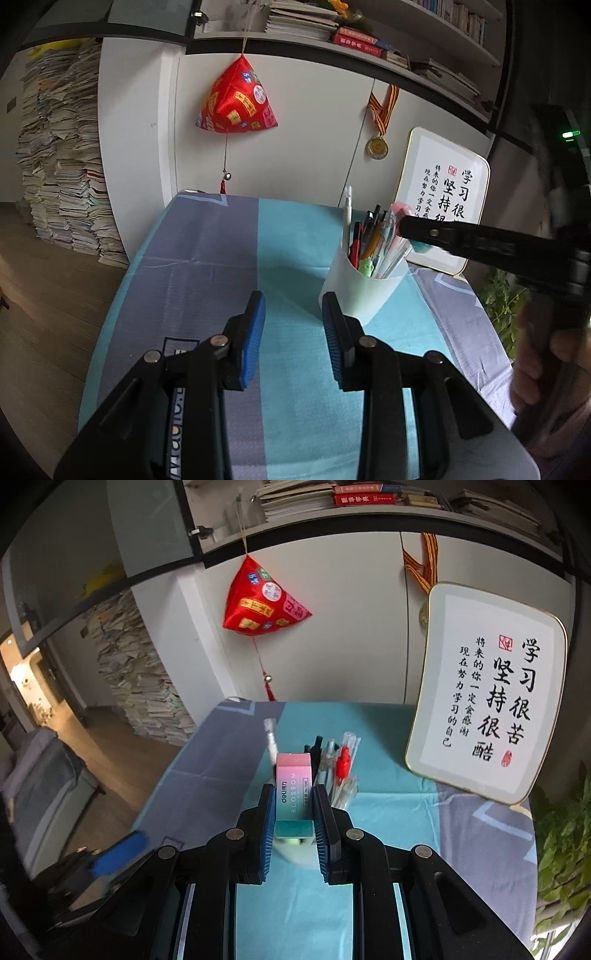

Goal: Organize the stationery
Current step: 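Lower the pink eraser into the cup and open the right tool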

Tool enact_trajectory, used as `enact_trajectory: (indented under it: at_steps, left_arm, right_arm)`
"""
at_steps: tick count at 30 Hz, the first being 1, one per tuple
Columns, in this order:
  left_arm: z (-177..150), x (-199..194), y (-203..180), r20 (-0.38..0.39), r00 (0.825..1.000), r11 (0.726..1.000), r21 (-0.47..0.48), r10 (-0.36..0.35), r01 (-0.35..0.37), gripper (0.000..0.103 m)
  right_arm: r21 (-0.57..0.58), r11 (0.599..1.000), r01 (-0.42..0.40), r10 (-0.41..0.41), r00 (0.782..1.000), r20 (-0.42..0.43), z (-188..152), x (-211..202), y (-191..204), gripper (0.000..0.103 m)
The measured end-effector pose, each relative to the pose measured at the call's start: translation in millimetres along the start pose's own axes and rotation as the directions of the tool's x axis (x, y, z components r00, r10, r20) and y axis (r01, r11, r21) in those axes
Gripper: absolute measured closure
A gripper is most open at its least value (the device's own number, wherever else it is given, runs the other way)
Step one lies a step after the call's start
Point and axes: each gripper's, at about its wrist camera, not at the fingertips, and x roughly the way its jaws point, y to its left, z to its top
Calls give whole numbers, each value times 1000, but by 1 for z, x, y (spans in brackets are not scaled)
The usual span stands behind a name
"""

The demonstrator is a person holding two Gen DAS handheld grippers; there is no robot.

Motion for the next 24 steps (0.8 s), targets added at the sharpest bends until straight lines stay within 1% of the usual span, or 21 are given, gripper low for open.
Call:
enact_trajectory:
  at_steps: [5,9,18,24]
  left_arm:
    - [-4,-6,6,9,1000,1000,-13,-2,2,73]
    - [-5,-6,9,9,1000,1000,-25,-5,5,73]
    - [-8,-7,8,10,1000,1000,-21,-16,16,73]
    - [-9,-6,7,4,1000,1000,-16,-15,15,73]
  right_arm:
    - [1,999,35,-35,999,-11,-3,17,-1,82]
    - [8,999,34,-33,999,-25,-8,27,-3,82]
    - [-20,998,59,-59,998,-7,-8,33,0,82]
    - [-2,999,39,-39,999,-20,-9,32,-3,82]
